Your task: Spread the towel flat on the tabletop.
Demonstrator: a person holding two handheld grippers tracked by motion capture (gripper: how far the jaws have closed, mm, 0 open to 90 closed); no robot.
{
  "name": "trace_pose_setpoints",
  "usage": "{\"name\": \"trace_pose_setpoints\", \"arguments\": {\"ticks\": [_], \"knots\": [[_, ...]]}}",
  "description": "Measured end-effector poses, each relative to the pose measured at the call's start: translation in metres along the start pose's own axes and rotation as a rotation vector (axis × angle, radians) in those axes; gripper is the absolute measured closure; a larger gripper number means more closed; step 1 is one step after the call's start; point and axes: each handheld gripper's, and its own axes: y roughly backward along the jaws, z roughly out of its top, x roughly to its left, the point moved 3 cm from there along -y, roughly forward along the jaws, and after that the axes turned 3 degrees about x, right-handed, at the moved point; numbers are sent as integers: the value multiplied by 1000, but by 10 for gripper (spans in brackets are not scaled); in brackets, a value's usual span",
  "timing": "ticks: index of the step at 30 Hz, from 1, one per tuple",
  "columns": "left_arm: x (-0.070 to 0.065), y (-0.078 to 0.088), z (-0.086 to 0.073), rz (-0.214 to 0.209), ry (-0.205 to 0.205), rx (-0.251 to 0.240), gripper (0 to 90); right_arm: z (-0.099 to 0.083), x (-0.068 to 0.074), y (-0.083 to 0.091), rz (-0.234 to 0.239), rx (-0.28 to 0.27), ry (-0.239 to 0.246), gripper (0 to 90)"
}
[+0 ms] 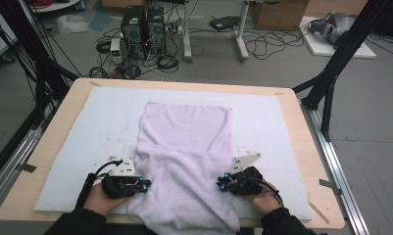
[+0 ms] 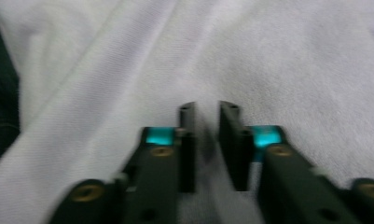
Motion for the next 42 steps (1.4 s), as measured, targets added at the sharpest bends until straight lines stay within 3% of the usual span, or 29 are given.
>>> {"name": "trace_pose_setpoints", "arguments": {"ticks": [5,9,12,14,15,18,20,22,24,26,28,30,35,42], "knots": [[-5,4,-2,-13,-3,10,883,0,4,1,12,-1,17,877],[-18,13,-11,-27,-11,12,883,0,13,8,38,-29,20,878],[-30,22,-19,-53,-12,-16,883,-2,23,12,74,-40,27,878],[-35,31,-19,-64,-29,-42,879,-4,32,15,127,-51,54,871],[-35,35,-17,-50,-37,-56,872,-3,34,17,111,-52,64,835],[-23,36,-6,-14,-24,-70,731,2,23,21,61,-59,30,649],[-11,29,1,11,-6,-65,646,5,14,18,41,-72,3,606],[2,19,5,21,16,-55,615,5,8,13,7,-50,2,593],[10,7,6,7,32,-21,596,4,3,6,4,-27,-6,608],[12,-3,5,9,14,11,648,3,2,-1,-5,16,2,678],[12,-3,5,29,18,-4,750,3,0,-1,-18,11,15,787],[13,-1,4,21,33,-7,843,3,-1,-2,16,6,1,870],[8,2,1,20,34,-5,871,3,0,0,38,5,14,878],[-14,25,-10,-7,14,-22,873,1,21,12,47,-26,44,878]]}}
